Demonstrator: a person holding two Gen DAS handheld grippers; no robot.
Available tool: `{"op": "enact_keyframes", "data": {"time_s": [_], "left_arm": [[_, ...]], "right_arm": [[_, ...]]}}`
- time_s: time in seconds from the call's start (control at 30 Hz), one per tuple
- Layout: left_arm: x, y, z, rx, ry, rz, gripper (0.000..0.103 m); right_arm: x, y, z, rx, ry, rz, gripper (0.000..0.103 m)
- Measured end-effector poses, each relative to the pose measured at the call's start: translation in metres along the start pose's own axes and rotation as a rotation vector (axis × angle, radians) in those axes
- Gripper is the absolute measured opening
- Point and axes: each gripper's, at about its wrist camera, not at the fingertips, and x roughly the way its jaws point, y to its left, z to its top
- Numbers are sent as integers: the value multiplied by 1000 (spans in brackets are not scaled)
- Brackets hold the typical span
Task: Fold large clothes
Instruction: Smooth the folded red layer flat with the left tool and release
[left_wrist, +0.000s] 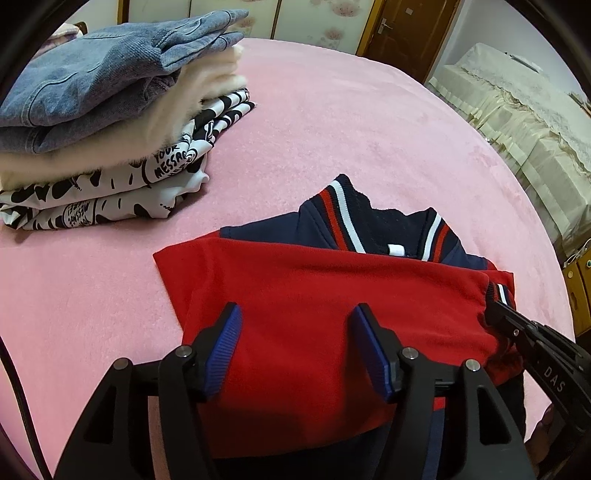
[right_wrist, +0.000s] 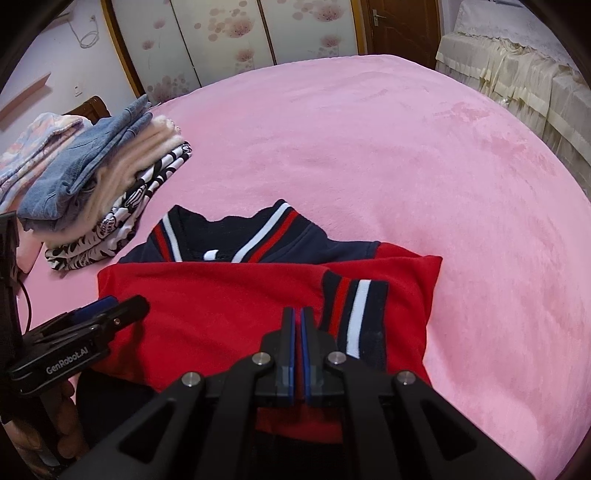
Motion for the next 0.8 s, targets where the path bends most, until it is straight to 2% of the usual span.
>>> {"op": "enact_keyframes", "data": {"time_s": [0.47, 0.8], "left_arm": [[-42, -3, -4, -15, -7, -23, 65], [-94, -7, -30, -5, -39, -34, 65]], "right_arm": [[-40, 13, -5, 22, -24, 48, 3], [-76, 17, -27, 45, -24, 54, 3]]}}
